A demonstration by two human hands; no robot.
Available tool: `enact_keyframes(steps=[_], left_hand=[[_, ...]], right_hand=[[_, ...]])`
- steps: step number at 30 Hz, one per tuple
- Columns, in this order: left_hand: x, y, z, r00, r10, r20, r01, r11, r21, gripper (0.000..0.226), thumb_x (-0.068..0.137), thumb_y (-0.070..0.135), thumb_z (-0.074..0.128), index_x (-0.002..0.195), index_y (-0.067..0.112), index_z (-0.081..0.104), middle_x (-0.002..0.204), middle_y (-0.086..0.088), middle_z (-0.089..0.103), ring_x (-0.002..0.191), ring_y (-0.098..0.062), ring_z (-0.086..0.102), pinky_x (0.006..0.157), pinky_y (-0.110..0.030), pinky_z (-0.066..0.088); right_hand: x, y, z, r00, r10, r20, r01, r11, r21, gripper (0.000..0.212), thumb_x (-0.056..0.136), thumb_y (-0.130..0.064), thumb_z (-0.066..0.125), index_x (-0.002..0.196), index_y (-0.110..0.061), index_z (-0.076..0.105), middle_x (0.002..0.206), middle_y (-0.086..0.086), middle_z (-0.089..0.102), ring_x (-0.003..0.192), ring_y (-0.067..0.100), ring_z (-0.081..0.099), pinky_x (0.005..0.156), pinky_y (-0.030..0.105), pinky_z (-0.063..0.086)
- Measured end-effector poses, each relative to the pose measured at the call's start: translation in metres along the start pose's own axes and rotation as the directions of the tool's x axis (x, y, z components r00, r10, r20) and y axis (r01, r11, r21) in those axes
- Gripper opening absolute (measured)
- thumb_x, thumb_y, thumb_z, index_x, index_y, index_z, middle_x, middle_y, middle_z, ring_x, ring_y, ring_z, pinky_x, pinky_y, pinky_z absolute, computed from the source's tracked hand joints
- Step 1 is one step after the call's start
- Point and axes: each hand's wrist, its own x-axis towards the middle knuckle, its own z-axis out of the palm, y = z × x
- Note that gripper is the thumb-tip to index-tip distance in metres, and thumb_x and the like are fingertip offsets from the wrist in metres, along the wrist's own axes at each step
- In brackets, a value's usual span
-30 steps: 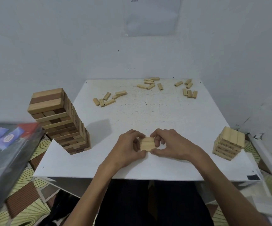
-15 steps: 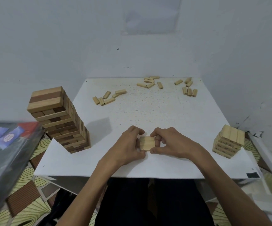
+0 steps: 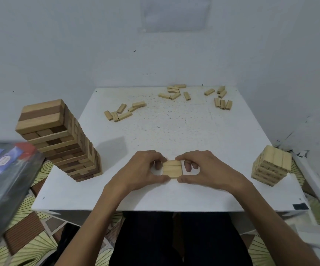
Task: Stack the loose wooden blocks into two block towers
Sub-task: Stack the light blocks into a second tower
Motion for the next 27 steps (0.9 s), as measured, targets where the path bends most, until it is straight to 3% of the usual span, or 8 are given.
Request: enact_keyframes(steps=[5, 13, 17, 24, 27], left_hand=[[0.008, 0.001, -0.007, 0.996, -0.083, 0.045, 0.084, 0.996, -0.023, 0.046, 0.067, 0.046, 0.093, 0.106, 0.030, 0.076, 0.086, 0.012, 0.067, 0.074, -0.005, 0.054, 0.067, -0.015, 0.041], [0.001, -0.007, -0.006, 0.998, -0.047, 0.051, 0.053, 0.992, -0.116, 0.059, 0.066, 0.041, 0.095, 0.120, 0.028, 0.076, 0.091, 0.014, 0.071, 0.073, -0.005, 0.056, 0.068, -0.016, 0.044], [0.001, -0.008, -0.006, 0.999, -0.048, 0.018, 0.050, 0.992, -0.112, 0.053, 0.066, 0.039, 0.096, 0.114, 0.031, 0.074, 0.088, 0.012, 0.067, 0.071, -0.004, 0.054, 0.065, -0.017, 0.044], [0.001, -0.009, 0.000, 0.997, 0.072, -0.038, -0.069, 0.996, 0.065, 0.045, 0.063, 0.058, 0.079, 0.102, 0.039, 0.066, 0.084, 0.017, 0.056, 0.084, -0.008, 0.055, 0.070, -0.021, 0.041], [0.001, -0.004, -0.002, 0.985, 0.154, -0.078, -0.150, 0.987, 0.054, 0.043, 0.066, 0.055, 0.079, 0.103, 0.038, 0.064, 0.089, 0.017, 0.054, 0.089, -0.010, 0.052, 0.074, -0.022, 0.040]], right_hand=[[0.002, 0.006, 0.001, 1.000, -0.013, -0.001, 0.013, 1.000, 0.022, 0.050, 0.082, -0.044, 0.081, 0.128, -0.036, 0.062, 0.092, -0.017, 0.062, 0.088, 0.004, 0.052, 0.076, 0.017, 0.043], [0.005, 0.006, 0.005, 1.000, -0.016, -0.025, 0.018, 0.998, 0.065, 0.042, 0.075, -0.040, 0.082, 0.113, -0.036, 0.067, 0.086, -0.014, 0.061, 0.081, 0.008, 0.052, 0.074, 0.025, 0.049], [0.003, 0.006, 0.007, 0.999, -0.016, -0.046, 0.018, 0.999, 0.046, 0.040, 0.074, -0.041, 0.080, 0.112, -0.037, 0.065, 0.086, -0.013, 0.060, 0.083, 0.009, 0.052, 0.073, 0.023, 0.047], [-0.001, 0.006, 0.012, 0.994, -0.031, -0.102, 0.028, 0.999, -0.031, 0.044, 0.071, -0.052, 0.071, 0.112, -0.038, 0.063, 0.086, -0.017, 0.056, 0.085, 0.006, 0.051, 0.074, 0.023, 0.045], [-0.009, -0.002, 0.010, 0.979, -0.075, -0.189, 0.056, 0.993, -0.101, 0.044, 0.070, -0.054, 0.069, 0.110, -0.036, 0.063, 0.088, -0.018, 0.051, 0.086, 0.006, 0.051, 0.073, 0.019, 0.040]])
